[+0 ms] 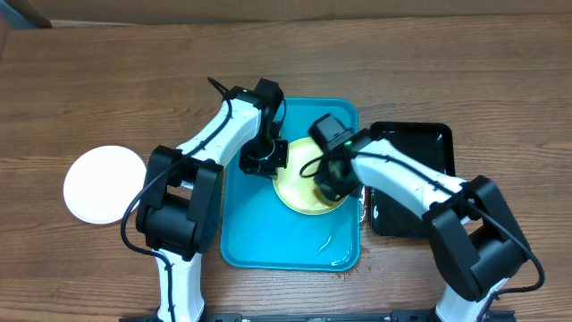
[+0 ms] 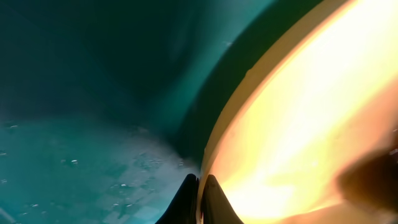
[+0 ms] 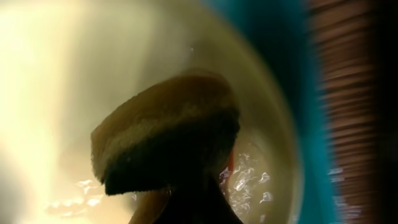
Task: Clean dirty plates on tray and stack at the side
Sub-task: 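Scrub the yellow-rimmed plate with the sponge in the right gripper, then return the sponge to the black tray with the right gripper, then lift the yellow-rimmed plate with the left gripper and swing it over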
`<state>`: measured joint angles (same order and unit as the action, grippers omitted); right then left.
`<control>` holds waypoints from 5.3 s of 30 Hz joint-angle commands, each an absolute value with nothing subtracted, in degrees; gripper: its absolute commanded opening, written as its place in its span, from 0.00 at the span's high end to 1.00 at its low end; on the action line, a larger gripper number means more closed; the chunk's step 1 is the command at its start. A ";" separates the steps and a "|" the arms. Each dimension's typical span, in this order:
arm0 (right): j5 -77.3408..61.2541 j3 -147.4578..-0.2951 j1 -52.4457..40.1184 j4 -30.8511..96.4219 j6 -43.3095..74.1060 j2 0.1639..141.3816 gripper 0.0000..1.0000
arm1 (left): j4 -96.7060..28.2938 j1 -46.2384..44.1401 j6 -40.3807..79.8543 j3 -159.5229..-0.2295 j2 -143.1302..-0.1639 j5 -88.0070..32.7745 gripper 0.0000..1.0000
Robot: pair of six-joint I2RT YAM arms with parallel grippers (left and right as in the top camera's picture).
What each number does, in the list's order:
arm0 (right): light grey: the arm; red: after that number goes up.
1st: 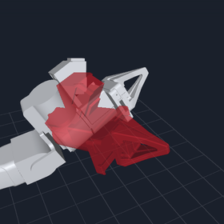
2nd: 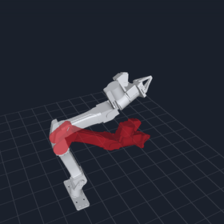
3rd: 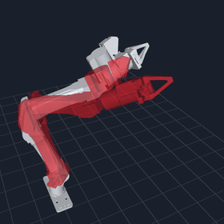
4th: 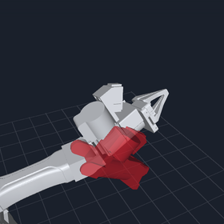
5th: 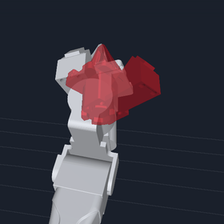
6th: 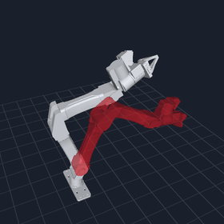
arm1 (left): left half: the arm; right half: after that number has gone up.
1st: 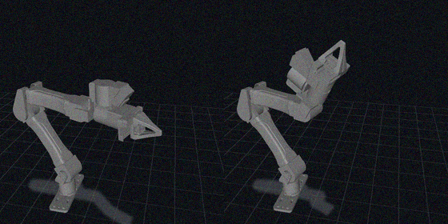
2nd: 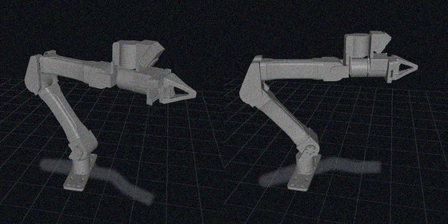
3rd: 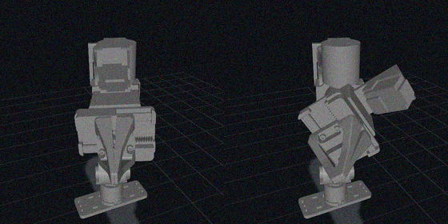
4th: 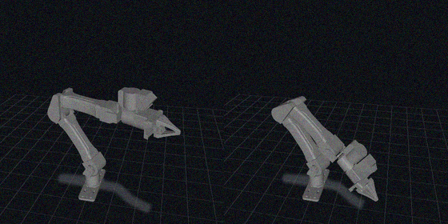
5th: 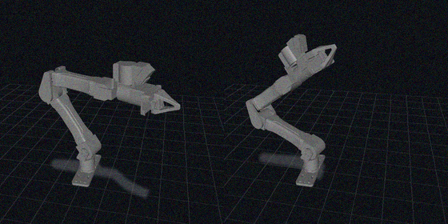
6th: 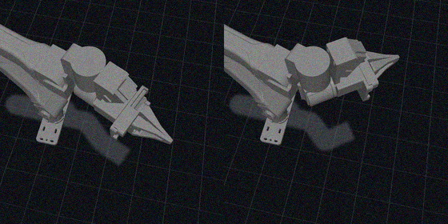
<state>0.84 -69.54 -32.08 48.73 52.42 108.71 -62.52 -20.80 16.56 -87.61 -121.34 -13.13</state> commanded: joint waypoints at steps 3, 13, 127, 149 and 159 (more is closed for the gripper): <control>7.88 -68.73 -26.96 52.90 53.56 110.28 0.96 | -62.98 -20.60 17.41 -87.09 -119.79 -9.63 0.96; 13.54 -73.21 -26.33 62.28 50.02 107.07 0.96 | -63.00 -20.58 18.15 -87.09 -119.79 -8.36 0.96; 1.19 -70.74 -12.23 64.90 23.53 68.62 0.23 | -47.83 -5.87 8.99 -66.50 -91.81 -10.04 0.96; 0.40 -70.74 -8.08 67.02 26.79 68.64 0.02 | -45.15 -24.23 15.09 -78.85 -88.47 -0.30 0.96; -17.41 -70.74 12.73 69.36 20.67 68.62 0.03 | -35.51 -42.22 17.43 -85.34 -98.91 16.64 0.96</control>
